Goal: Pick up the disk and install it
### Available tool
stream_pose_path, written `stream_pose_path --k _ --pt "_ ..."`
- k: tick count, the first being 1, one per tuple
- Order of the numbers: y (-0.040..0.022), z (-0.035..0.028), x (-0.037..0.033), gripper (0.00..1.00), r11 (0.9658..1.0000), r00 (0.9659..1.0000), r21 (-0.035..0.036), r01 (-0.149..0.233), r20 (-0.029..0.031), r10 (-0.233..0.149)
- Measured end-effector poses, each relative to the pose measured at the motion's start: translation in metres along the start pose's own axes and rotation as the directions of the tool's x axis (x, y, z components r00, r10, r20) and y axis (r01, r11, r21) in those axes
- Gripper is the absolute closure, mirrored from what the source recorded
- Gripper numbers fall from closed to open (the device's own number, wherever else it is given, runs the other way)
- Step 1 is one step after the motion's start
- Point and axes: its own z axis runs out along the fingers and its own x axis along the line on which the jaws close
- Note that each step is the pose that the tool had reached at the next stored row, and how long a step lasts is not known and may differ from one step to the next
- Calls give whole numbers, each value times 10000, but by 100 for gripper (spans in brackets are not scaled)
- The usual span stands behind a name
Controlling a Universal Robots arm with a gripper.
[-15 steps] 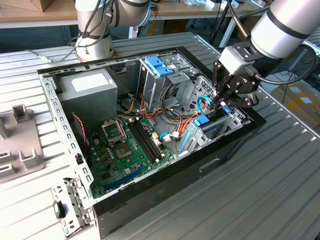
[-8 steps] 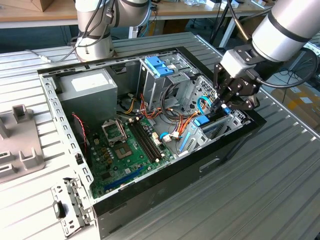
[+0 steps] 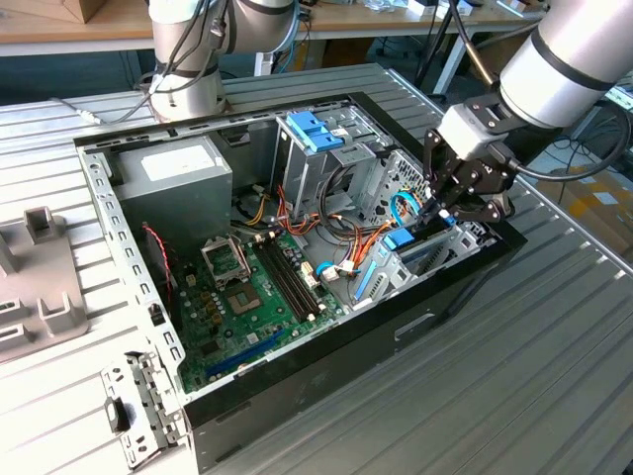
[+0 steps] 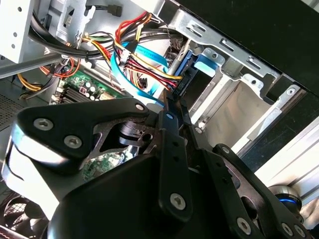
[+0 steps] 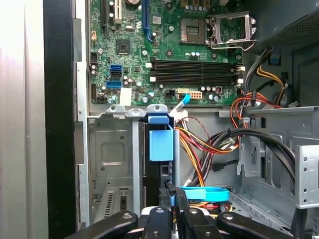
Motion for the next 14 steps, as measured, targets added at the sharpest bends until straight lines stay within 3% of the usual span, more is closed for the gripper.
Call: stream_pose_path --k 14 --pt "-2 39 48 84 10000 10000 0 3 0 -3"
